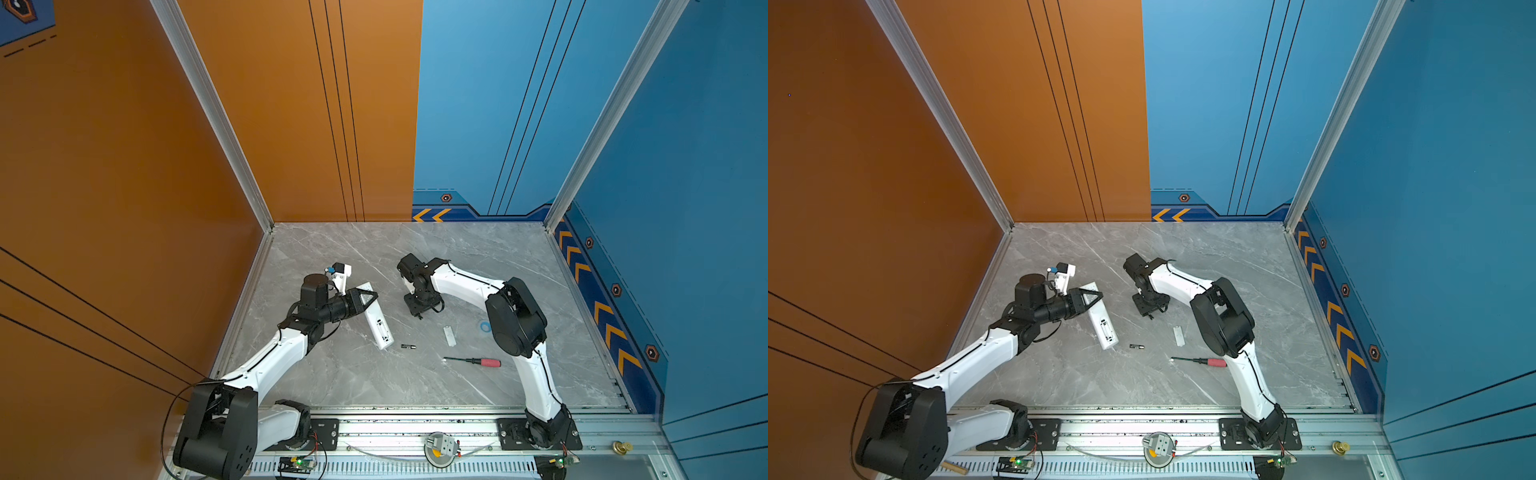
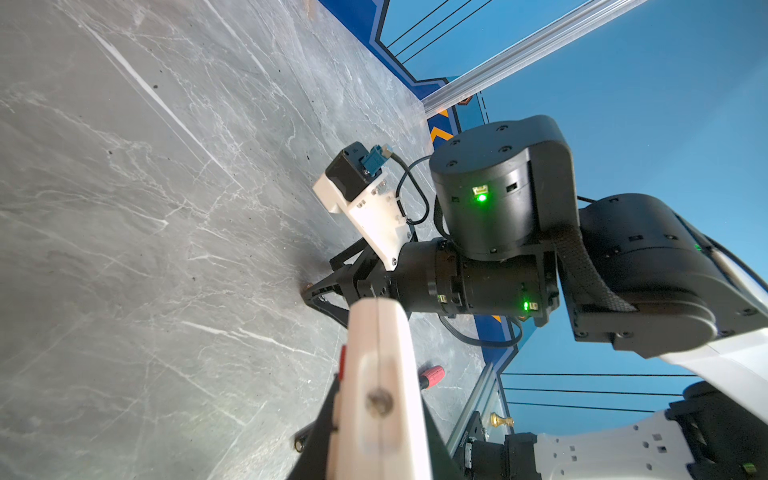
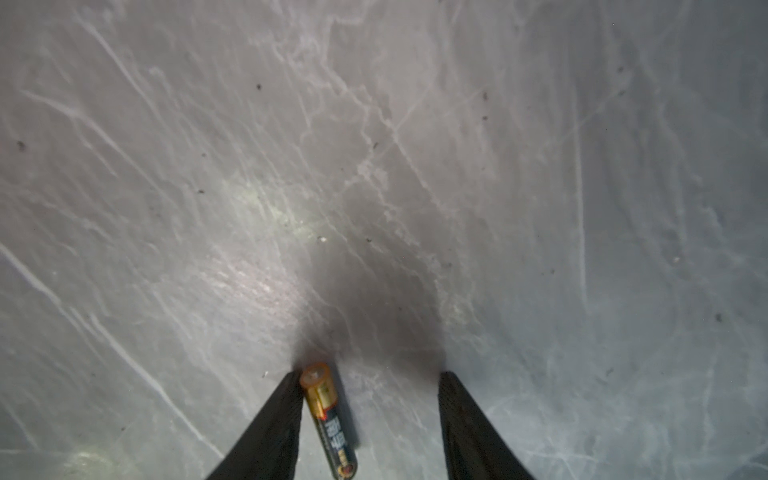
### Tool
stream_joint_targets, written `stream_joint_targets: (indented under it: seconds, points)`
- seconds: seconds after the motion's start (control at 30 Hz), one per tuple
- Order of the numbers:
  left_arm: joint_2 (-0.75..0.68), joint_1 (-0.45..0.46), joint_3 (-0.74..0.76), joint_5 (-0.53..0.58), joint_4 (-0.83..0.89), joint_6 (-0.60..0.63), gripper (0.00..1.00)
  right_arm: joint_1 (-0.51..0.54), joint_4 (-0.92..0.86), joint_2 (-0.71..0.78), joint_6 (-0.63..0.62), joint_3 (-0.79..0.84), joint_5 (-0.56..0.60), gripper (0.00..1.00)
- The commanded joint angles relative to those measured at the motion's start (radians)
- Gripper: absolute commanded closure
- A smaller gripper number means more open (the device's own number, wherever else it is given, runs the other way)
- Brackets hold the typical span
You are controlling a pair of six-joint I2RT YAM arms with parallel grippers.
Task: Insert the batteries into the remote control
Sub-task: 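Lower the right gripper and close it on the AA battery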
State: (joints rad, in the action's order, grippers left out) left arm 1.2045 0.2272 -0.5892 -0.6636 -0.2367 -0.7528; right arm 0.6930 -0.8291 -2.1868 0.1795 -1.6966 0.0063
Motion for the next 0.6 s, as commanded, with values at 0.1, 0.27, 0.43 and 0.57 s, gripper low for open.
stream_joint_targets:
  seconds: [0.1,0.27,0.43,0.57]
  points:
    - [0.003,-0.012,0.015,-0.019,-0.031,0.001,1.00,0.002,-0.024,-0.026,-0.004,-0.021,-0.019,0.59]
    - [0.004,-0.014,0.015,-0.020,-0.031,0.001,1.00,0.002,-0.025,-0.030,-0.004,-0.020,-0.023,0.65]
    - [0.003,-0.014,0.017,-0.020,-0.031,0.001,1.00,0.033,-0.025,-0.033,-0.005,-0.021,-0.023,0.69]
    - [0.001,-0.013,0.017,-0.018,-0.031,0.001,1.00,0.035,-0.024,-0.039,-0.005,-0.024,-0.022,0.72]
